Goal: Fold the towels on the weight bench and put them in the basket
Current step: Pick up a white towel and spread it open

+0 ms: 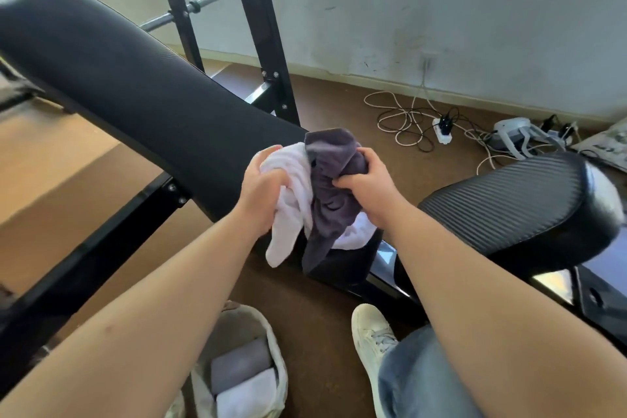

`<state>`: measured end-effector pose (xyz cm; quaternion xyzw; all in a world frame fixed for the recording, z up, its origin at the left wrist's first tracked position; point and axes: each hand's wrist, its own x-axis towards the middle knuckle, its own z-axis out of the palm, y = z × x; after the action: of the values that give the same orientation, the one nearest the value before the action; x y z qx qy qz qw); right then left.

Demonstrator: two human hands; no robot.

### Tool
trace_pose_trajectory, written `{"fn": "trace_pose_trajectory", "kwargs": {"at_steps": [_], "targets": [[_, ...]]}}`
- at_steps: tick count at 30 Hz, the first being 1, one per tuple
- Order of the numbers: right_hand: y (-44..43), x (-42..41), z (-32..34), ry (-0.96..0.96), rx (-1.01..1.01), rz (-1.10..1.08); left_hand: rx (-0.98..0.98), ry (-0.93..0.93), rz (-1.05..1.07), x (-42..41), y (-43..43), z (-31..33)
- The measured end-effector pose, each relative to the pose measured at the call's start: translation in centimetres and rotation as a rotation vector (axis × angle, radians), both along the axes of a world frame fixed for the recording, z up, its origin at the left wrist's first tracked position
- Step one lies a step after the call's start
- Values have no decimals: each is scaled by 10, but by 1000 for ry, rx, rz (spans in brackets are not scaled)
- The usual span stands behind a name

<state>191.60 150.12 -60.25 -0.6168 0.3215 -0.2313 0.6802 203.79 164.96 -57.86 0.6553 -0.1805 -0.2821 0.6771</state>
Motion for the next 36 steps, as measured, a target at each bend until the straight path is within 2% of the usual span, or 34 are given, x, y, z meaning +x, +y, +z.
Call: {"fn": "trace_pose_trajectory", "kwargs": {"at_steps": [1,3,7,10,13,16,18,20,22,26,28,32,34,36], "targets": [[6,3,0,7,17,30,-59,26,-79,-2,1,2],[15,9,4,0,55,58,-45,-35,-168,-1,2,1],[29,17,10,-47,159,137,-25,54,-262,9,16,-5],[35,20,19,-93,171,153,-34,11,-250,13,25,3],[38,27,26,-172,146,92,-29,-176,-99,16,33,17],[34,32,34,-238,86,-70,61,-260,248,20,33,27],[24,30,38,-229,8,-130,95,-506,387,22,31,31],[11,26,32,-173,-106,-127,119,-792,351,25,25,29],[1,22,22,-75,-256,-98,278,-998,183,23,16,18],[-10,9,-12,280,-480,11,1011,-1266,-269,16,7,-27],[-17,1,-28,413,-557,78,1229,-1315,-361,12,7,-47],[-32,-18,-47,661,-680,242,1292,-1340,-331,4,6,-67],[-35,-24,-49,654,-644,256,1289,-1371,-315,3,4,-72],[-35,-27,-46,540,-581,247,1264,-1395,-324,4,2,-73]]}}
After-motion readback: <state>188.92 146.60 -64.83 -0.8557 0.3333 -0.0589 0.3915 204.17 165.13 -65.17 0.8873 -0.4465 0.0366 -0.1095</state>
